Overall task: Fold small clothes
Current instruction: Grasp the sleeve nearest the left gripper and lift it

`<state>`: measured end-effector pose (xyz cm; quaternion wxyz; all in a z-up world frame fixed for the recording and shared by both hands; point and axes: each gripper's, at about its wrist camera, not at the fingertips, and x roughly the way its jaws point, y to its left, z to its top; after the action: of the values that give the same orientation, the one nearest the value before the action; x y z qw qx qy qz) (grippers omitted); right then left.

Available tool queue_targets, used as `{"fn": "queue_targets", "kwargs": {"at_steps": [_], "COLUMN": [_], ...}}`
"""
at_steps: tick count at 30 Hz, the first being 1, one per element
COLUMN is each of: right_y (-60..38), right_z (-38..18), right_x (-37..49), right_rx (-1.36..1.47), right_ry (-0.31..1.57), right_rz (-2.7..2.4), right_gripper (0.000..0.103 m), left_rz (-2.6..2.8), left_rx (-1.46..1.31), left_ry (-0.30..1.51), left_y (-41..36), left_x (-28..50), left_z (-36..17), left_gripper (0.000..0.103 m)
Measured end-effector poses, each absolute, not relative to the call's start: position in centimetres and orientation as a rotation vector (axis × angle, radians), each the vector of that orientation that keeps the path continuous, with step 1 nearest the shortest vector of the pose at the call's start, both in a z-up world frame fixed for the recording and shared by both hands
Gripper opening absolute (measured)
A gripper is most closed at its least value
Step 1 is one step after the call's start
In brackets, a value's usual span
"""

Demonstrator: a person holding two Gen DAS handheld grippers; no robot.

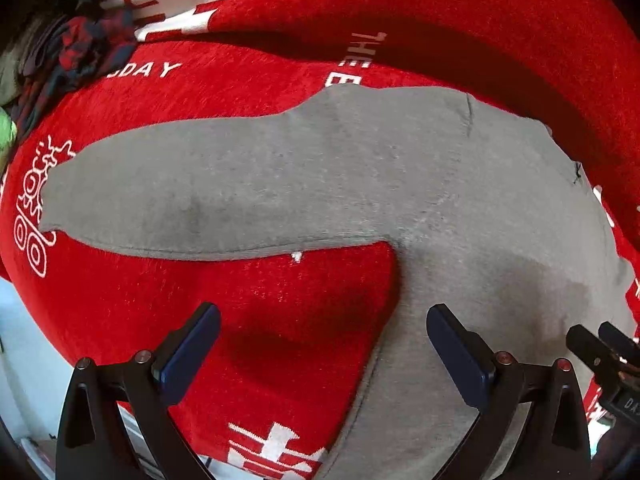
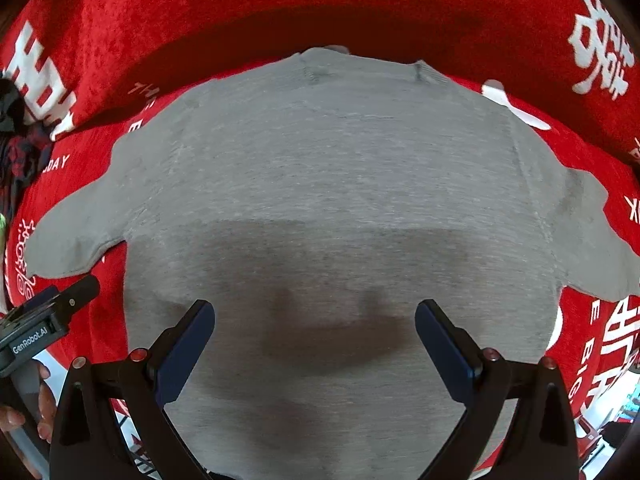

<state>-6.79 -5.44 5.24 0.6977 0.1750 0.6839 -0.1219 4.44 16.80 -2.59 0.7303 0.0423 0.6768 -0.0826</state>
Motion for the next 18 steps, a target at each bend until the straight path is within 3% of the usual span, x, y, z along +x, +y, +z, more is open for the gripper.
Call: {"fn": "queue_targets", "kwargs": {"at_steps": [8, 18], "right_y": [-3.0, -0.9], "right_z": [5.4, 5.0], "right_x": [-5.8, -5.1], "right_rx": [0.370, 0.367], "right_ry": [1.533, 1.551], "right_rz": [-0.231, -0.196], "right_gripper": [0.101, 0.101], "left_rz": [-0.185, 0.015], "left_rx": [-0.138, -0.492], "left_ry": [1.475, 1.347], "left_y": [21.0, 31.9], "left_x": [5.6, 7.8], "left_z": [-2.9, -5.4], "left_gripper": [0.103, 0.103]}}
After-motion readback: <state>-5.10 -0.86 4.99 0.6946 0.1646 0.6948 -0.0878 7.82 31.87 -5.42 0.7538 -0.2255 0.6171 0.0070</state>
